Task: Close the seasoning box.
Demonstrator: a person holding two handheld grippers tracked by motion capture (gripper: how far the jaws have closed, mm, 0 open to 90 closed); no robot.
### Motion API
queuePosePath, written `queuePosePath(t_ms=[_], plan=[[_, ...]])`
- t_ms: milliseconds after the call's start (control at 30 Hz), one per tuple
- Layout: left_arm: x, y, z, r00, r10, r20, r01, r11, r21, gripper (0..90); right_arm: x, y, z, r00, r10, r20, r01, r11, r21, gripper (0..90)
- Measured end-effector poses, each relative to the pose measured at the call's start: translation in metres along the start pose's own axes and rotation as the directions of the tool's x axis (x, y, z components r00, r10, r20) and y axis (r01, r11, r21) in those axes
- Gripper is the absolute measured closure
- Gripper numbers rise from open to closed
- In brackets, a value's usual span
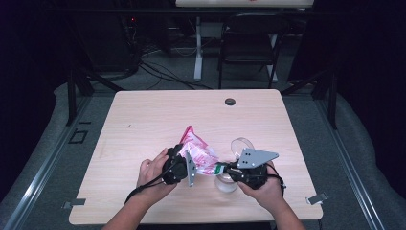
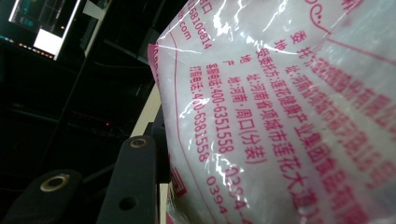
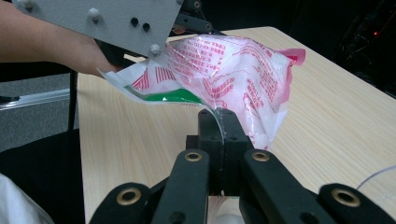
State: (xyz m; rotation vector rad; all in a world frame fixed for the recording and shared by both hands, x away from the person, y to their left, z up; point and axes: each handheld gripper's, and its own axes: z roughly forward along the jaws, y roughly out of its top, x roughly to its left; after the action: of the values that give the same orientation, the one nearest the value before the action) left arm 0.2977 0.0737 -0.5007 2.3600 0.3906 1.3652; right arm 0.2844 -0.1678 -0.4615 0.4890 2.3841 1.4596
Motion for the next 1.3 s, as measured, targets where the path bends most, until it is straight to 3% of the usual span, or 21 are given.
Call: queuePosePath(t_ms=[367,867,1000,1300], plan=[[-0.001,0.004,-0.002,0.9981,0.048,-0.038,-0.048,0.9988,-0.005,60.7,-0.001,-0.003,-0.003,0.9999,0.01,0.009,-0.01,1.0,-0.001,90.0],[-0.002,0.009,-0.004,0.994,0.091,-0.06,-0.091,0.9958,0.003,60.9,-0.002,-0.006,-0.006,0.9997,0.017,0.017,-0.017,1.0,-0.001,90.0],[-0.001,0.011,-0.005,0.9912,0.113,-0.069,-0.113,0.9936,0.013,60.9,-0.003,-0.007,-0.006,0.9997,0.019,0.017,-0.019,1.0,0.001,90.0],[0.001,0.015,-0.007,0.9785,0.185,-0.091,-0.183,0.9826,0.032,61.0,-0.003,-0.01,-0.006,0.9994,0.023,0.024,-0.023,1.0,0.008,90.0]])
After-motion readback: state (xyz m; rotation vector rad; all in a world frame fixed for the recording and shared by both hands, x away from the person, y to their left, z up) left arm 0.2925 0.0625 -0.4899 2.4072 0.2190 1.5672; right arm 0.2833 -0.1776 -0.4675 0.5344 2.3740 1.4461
